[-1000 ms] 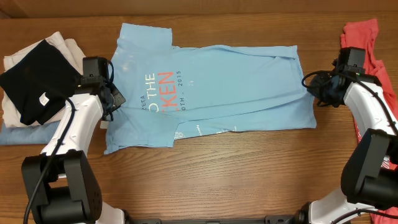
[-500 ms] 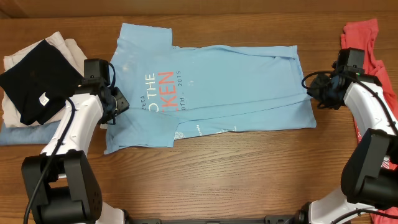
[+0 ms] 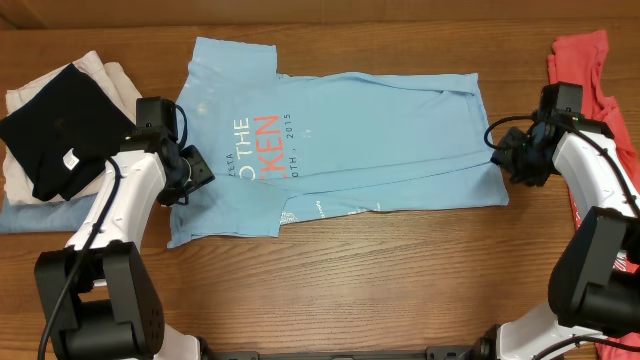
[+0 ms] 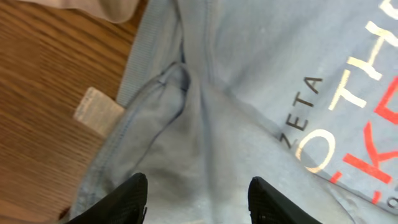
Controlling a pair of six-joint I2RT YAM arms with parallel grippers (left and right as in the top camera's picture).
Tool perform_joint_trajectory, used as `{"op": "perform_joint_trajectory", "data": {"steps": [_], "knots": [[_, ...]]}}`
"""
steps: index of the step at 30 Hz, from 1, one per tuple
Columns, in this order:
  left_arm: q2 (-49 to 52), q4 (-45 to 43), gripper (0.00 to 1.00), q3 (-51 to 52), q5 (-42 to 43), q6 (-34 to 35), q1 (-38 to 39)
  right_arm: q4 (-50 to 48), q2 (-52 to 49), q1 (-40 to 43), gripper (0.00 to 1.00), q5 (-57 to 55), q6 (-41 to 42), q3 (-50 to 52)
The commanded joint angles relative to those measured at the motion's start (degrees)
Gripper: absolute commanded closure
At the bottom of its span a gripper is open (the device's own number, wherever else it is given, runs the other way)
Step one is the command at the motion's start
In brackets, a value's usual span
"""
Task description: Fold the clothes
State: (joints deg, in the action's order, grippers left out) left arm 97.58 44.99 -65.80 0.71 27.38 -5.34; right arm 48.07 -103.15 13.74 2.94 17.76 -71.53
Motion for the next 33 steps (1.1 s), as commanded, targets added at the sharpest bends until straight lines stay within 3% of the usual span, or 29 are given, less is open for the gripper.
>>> {"op": "perform_joint_trajectory", "data": {"steps": [1, 9, 17, 33], "knots": [[0.57, -1.01, 0.44, 0.74, 4.15, -2.56, 0.24, 0.35, 0.09, -0.17, 0.55, -0.35, -0.5, 1.22], [1.4, -3.48, 0.46, 0.76, 6.12, -5.44, 0.22, 0.09, 0.09, -0.17, 0.55, -0.33, -1.27, 4.42], [5.79, -4.02, 0.51, 0.76, 0.74, -5.51, 0.04, 0.39, 0.09, -0.17, 0.54, -0.33, -1.27, 4.42], [7.67, -7.08, 0.52, 0.74, -4.31, -5.53, 0.07, -0.22, 0.09, -0.17, 0.54, -0.39, -1.29, 4.42]]}}
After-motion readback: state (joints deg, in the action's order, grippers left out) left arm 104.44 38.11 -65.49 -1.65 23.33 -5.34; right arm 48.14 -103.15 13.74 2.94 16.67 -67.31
